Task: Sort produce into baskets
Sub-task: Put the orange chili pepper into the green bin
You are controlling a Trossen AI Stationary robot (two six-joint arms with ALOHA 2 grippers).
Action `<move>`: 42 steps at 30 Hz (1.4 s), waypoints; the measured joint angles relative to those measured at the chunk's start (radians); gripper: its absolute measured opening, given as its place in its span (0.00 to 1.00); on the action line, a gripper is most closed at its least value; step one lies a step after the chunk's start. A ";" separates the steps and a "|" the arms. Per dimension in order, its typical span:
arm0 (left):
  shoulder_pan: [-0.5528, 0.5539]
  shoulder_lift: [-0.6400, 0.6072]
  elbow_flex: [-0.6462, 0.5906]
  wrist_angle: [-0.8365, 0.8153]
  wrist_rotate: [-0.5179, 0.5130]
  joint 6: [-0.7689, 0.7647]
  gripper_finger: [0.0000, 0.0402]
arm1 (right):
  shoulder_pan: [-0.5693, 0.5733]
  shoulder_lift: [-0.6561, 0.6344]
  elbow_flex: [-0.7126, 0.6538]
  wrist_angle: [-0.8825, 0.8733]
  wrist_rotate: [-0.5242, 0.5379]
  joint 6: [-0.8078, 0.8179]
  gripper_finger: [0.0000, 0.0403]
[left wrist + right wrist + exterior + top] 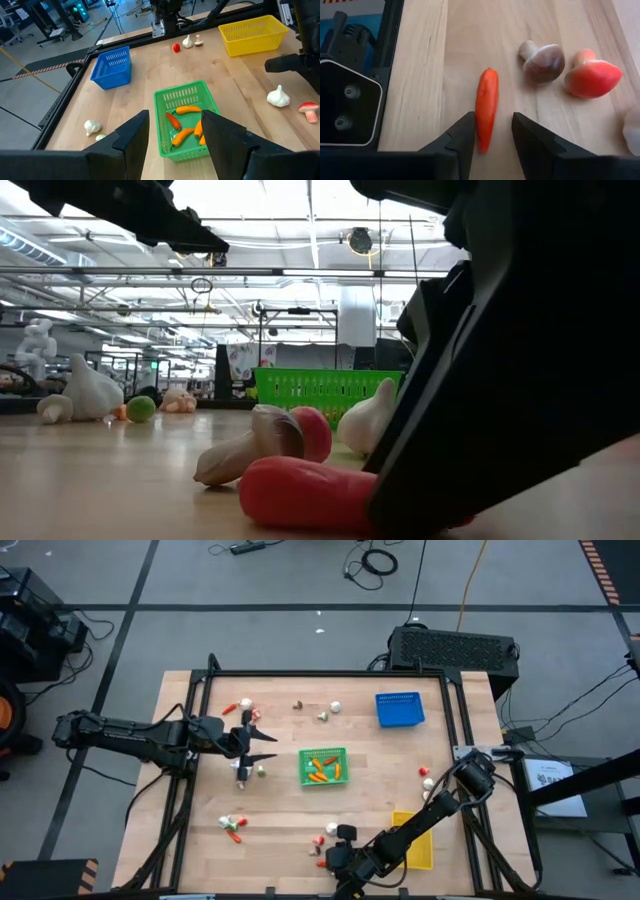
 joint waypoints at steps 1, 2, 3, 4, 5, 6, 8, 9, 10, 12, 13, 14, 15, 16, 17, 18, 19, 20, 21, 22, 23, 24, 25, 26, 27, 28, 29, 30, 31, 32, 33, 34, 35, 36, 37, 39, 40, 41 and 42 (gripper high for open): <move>0.000 0.000 0.000 0.000 0.000 0.000 0.47 | 0.000 0.000 0.000 -0.005 0.000 -0.006 0.28; 0.000 0.000 0.000 -0.002 0.000 0.000 0.47 | 0.000 0.000 0.000 -0.008 0.000 -0.010 0.26; 0.000 0.000 0.000 -0.002 0.000 -0.001 0.47 | 0.000 0.001 0.001 -0.013 0.000 -0.010 0.24; 0.000 0.000 0.000 -0.002 0.000 -0.001 0.47 | -0.001 0.001 0.001 -0.016 0.000 -0.010 0.21; 0.000 0.000 0.000 -0.003 0.000 -0.001 0.47 | -0.001 0.001 0.000 -0.019 0.000 -0.012 0.18; 0.000 0.000 0.000 -0.005 0.000 -0.006 0.47 | -0.001 0.001 0.000 -0.020 0.000 -0.016 0.15; 0.000 0.000 0.000 -0.008 0.000 -0.019 0.47 | -0.001 -0.007 -0.001 -0.024 -0.005 -0.031 0.09; 0.000 0.000 0.000 -0.008 0.000 -0.022 0.47 | -0.002 -0.010 -0.002 -0.025 -0.013 -0.041 0.06; 0.000 0.000 0.000 -0.008 0.001 -0.024 0.47 | -0.002 -0.018 -0.003 -0.030 -0.024 -0.048 0.03; 0.000 0.000 0.000 -0.008 0.001 -0.024 0.47 | -0.006 -0.033 -0.004 -0.040 -0.048 -0.063 0.02; 0.000 0.000 0.000 -0.008 0.001 -0.024 0.47 | -0.007 -0.043 -0.006 -0.050 -0.059 -0.064 0.02; 0.000 0.000 0.000 -0.008 0.000 -0.024 0.47 | -0.007 -0.055 -0.008 -0.058 -0.071 -0.065 0.03; 0.000 0.000 0.000 -0.008 0.000 -0.024 0.47 | -0.011 -0.070 -0.008 -0.061 -0.080 -0.066 0.03; 0.000 0.000 0.000 -0.008 0.000 -0.024 0.47 | -0.013 -0.088 -0.008 -0.067 -0.092 -0.068 0.03; 0.000 0.000 0.000 -0.008 0.000 -0.024 0.47 | -0.016 -0.110 -0.008 -0.080 -0.101 -0.069 0.03; 0.000 0.000 0.000 -0.008 0.000 -0.024 0.47 | -0.018 -0.136 -0.008 -0.096 -0.102 -0.069 0.03; 0.000 0.000 0.000 -0.008 0.000 -0.024 0.47 | -0.020 -0.159 -0.006 -0.110 -0.096 -0.070 0.02; 0.000 0.000 0.000 -0.008 0.000 -0.024 0.47 | -0.025 -0.183 -0.006 -0.125 -0.092 -0.073 0.02; 0.000 0.000 0.000 -0.008 0.000 -0.024 0.47 | -0.031 -0.204 -0.006 -0.140 -0.085 -0.080 0.01; 0.000 0.000 0.000 -0.008 0.000 -0.024 0.47 | -0.036 -0.225 -0.006 -0.157 -0.067 -0.090 0.01; 0.000 0.000 0.000 -0.008 0.000 -0.024 0.47 | -0.044 -0.247 -0.006 -0.174 -0.038 -0.099 0.01; 0.000 0.000 0.000 -0.009 0.000 -0.024 0.47 | -0.053 -0.267 -0.006 -0.188 -0.003 -0.102 0.01; 0.000 0.000 0.000 -0.008 0.000 -0.024 0.47 | -0.064 -0.288 -0.006 -0.204 0.040 -0.103 0.01; 0.000 0.000 0.000 -0.009 0.000 -0.024 0.47 | -0.078 -0.306 -0.004 -0.227 0.081 -0.104 0.01; 0.000 0.001 0.000 -0.009 0.000 -0.024 0.47 | -0.094 -0.321 -0.004 -0.248 0.116 -0.106 0.01; 0.000 0.004 0.000 -0.008 0.000 -0.024 0.47 | -0.113 -0.332 -0.004 -0.269 0.141 -0.113 0.01; 0.000 0.005 0.000 -0.010 0.000 -0.023 0.47 | -0.133 -0.340 -0.004 -0.288 0.151 -0.120 0.01; 0.000 0.006 0.000 -0.012 0.000 -0.021 0.47 | -0.156 -0.345 -0.004 -0.306 0.151 -0.126 0.01; 0.000 0.007 0.000 -0.011 0.000 -0.018 0.47 | -0.181 -0.348 -0.004 -0.322 0.147 -0.135 0.01; 0.000 0.010 0.000 -0.008 0.000 -0.017 0.47 | -0.208 -0.350 -0.004 -0.331 0.143 -0.144 0.01; 0.000 0.012 0.000 -0.008 0.000 -0.014 0.47 | -0.235 -0.350 -0.004 -0.338 0.143 -0.150 0.01; 0.001 0.013 0.000 -0.014 0.000 -0.003 0.47 | -0.264 -0.351 -0.004 -0.348 0.143 -0.166 0.01; 0.002 0.013 0.000 -0.017 0.000 0.001 0.47 | -0.294 -0.351 -0.004 -0.354 0.139 -0.193 0.01; 0.002 0.016 0.000 -0.015 0.000 0.003 0.47 | -0.323 -0.351 -0.004 -0.353 0.120 -0.226 0.01; 0.002 0.020 0.000 -0.014 0.000 0.003 0.47 | -0.350 -0.351 -0.004 -0.349 0.092 -0.259 0.01; 0.002 0.028 0.000 -0.023 0.000 0.003 0.47 | -0.406 -0.351 -0.004 -0.339 0.042 -0.316 0.01; 0.002 0.034 0.000 -0.021 0.000 0.003 0.47 | -0.429 -0.351 -0.004 -0.337 0.025 -0.331 0.01; 0.002 0.041 0.000 -0.016 0.000 0.003 0.47 | -0.451 -0.351 -0.004 -0.339 0.009 -0.339 0.01; 0.002 0.047 0.000 -0.020 0.000 0.002 0.47 | -0.470 -0.351 -0.004 -0.340 -0.011 -0.346 0.01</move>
